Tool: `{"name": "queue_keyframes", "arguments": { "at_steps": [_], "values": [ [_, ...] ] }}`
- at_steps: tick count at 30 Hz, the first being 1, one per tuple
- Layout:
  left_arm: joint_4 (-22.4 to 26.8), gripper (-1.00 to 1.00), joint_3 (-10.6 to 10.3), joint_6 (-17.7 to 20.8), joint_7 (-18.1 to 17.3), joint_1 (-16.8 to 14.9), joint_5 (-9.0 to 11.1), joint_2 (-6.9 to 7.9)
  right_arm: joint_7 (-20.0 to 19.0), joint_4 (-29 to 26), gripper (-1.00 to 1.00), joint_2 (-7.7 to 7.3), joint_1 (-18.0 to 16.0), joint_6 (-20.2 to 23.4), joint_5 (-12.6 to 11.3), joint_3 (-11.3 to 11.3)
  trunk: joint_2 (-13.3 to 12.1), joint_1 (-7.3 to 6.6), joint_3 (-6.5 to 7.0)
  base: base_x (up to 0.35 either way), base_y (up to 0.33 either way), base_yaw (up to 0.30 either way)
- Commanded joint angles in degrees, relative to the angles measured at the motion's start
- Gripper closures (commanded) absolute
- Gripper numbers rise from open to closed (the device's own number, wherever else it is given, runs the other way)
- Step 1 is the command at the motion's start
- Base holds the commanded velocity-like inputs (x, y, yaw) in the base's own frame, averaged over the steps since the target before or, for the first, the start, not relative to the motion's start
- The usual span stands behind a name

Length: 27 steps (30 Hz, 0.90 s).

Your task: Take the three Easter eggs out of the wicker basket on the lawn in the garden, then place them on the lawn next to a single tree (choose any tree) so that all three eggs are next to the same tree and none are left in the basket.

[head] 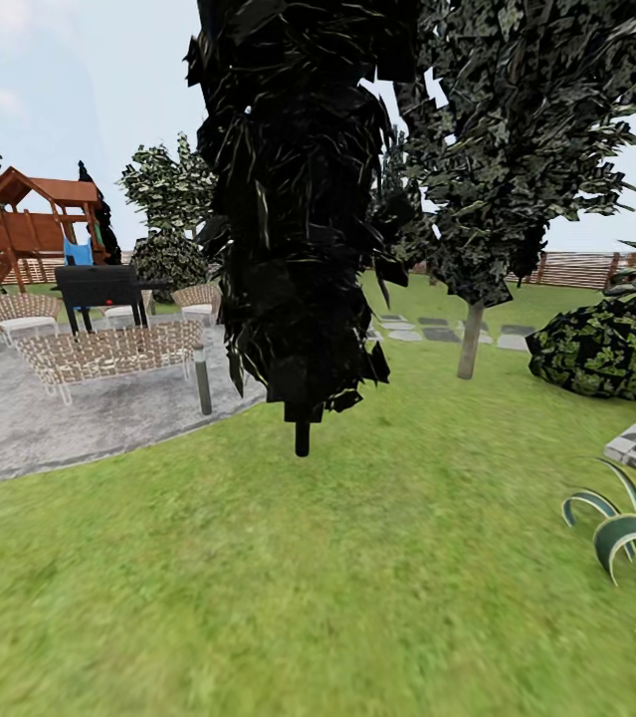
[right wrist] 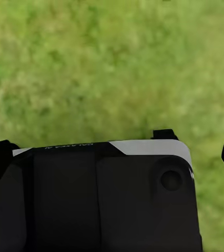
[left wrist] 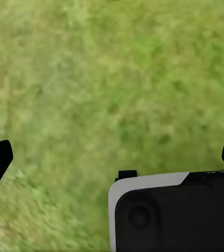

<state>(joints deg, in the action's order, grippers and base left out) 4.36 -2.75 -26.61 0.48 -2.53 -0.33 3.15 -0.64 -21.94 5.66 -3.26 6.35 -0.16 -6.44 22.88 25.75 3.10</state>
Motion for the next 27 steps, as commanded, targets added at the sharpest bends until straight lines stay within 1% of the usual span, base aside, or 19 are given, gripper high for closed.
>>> {"name": "queue_keyframes", "arguments": {
  "at_steps": [1, 7, 19, 22, 27],
  "values": [
    [-0.05, -1.00, -0.24, -0.19, 0.05, -0.02, -0.01, 0.02, -0.07, -0.13, -1.00, 0.05, 0.01, 0.32, -0.02, -0.32, 0.04, 0.04, -0.02, 0.169, 0.080, 0.000],
    [-0.05, -1.00, -0.24, -0.19, 0.05, -0.02, -0.02, 0.02, -0.07, -0.13, -1.00, 0.05, 0.01, 0.32, -0.02, -0.30, 0.04, 0.04, -0.02, 0.187, -0.043, 0.000],
    [-0.05, -1.00, -0.24, -0.19, 0.05, -0.02, -0.02, 0.02, -0.06, -0.13, -1.00, 0.05, 0.01, 0.32, -0.02, -0.32, 0.04, 0.04, -0.02, 0.204, -0.182, -0.001],
    [-0.05, -1.00, -0.24, -0.18, 0.05, -0.02, -0.02, 0.02, -0.06, -0.13, -1.00, 0.05, 0.01, 0.32, -0.02, -0.33, 0.04, 0.04, 0.05, 0.149, -0.148, -0.107],
    [-0.05, -1.00, -0.24, -0.20, 0.05, -0.02, -0.02, 0.02, -0.13, -0.13, -1.00, 0.05, 0.01, 0.32, -0.02, -0.33, 0.04, 0.04, 0.25, 0.052, -0.052, -0.201]
  ]
}}
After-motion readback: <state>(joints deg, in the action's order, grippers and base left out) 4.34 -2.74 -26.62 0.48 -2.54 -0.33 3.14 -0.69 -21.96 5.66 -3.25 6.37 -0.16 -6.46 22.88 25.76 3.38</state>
